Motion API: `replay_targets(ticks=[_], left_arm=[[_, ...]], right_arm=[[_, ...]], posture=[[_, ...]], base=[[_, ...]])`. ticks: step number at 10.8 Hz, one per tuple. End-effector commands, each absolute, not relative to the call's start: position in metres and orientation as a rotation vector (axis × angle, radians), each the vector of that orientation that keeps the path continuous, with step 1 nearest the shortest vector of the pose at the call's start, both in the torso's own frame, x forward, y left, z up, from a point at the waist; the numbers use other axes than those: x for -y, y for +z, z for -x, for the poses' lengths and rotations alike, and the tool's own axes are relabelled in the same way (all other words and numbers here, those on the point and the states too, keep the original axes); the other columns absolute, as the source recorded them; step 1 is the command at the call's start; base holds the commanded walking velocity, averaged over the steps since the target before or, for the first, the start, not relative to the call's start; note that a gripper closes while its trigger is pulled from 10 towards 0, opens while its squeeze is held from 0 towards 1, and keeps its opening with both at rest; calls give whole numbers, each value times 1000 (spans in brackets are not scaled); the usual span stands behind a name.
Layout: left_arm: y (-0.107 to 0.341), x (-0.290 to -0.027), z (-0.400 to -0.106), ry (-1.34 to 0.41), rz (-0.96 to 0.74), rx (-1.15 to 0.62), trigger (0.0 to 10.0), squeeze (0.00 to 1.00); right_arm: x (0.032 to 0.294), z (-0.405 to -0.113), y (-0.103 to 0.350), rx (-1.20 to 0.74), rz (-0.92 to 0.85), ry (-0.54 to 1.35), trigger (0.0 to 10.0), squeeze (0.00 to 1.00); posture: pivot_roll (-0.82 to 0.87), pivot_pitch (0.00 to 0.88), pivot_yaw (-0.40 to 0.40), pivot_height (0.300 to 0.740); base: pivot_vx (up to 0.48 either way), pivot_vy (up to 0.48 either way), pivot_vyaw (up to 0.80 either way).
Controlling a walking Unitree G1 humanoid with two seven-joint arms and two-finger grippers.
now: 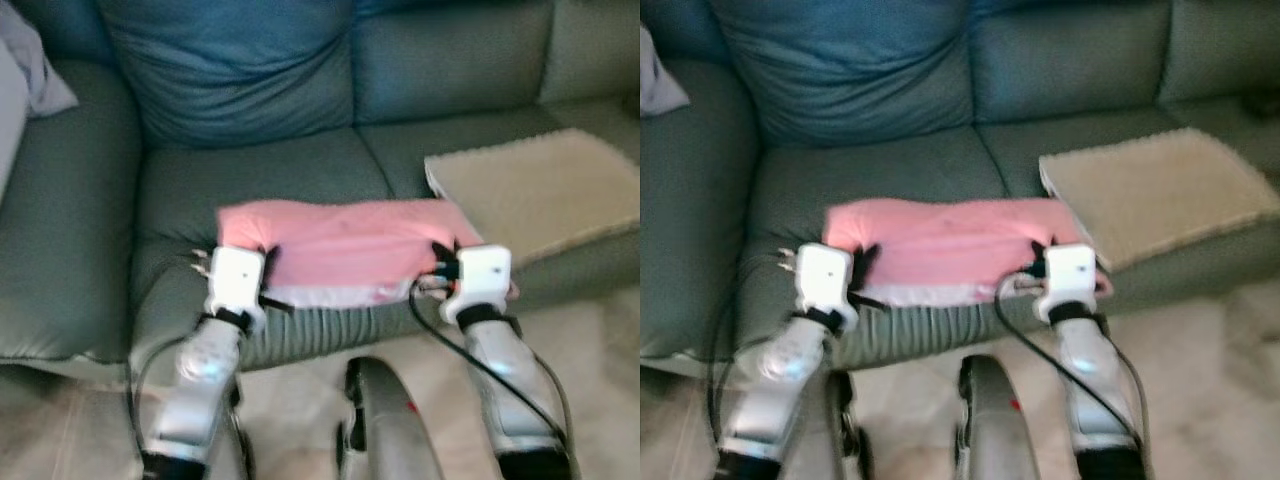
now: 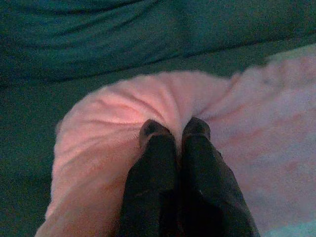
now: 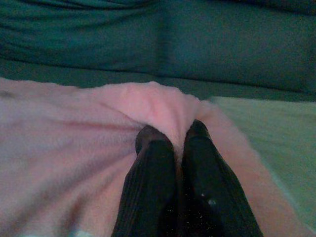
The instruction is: Move the pillow to the sofa
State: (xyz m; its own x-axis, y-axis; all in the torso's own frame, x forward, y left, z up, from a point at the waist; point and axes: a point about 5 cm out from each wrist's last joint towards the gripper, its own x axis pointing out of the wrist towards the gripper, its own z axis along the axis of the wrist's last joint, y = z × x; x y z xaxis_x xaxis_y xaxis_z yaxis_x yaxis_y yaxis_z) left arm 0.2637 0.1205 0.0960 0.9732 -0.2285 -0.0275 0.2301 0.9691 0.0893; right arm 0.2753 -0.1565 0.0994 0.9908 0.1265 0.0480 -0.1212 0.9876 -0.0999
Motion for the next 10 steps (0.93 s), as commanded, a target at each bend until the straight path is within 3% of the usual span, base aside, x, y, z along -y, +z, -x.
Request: replay_targets(ticks=[1, 4, 6, 10], left_arm=[[91, -125, -263, -198, -108, -37, 10000, 0], [89, -127, -264, -170, -134, -46, 10000, 0], [85, -126, -268, -160, -154, -64, 10000, 0], [90, -150, -286, 36, -151, -63, 10000, 0]], right_arm=[[155, -273, 101, 64, 98, 152, 10000, 0], [150, -270, 100, 69, 93, 193, 10000, 0], [153, -271, 101, 67, 81, 189, 10000, 0], [148, -281, 114, 107, 195, 341, 10000, 0]], posture=[[-49, 162, -35, 598], [-47, 169, -32, 598], [-43, 183, -29, 598], [-46, 347, -30, 598]], base=[[0, 0, 0], [0, 0, 469], [0, 0, 0], [0, 0, 0]])
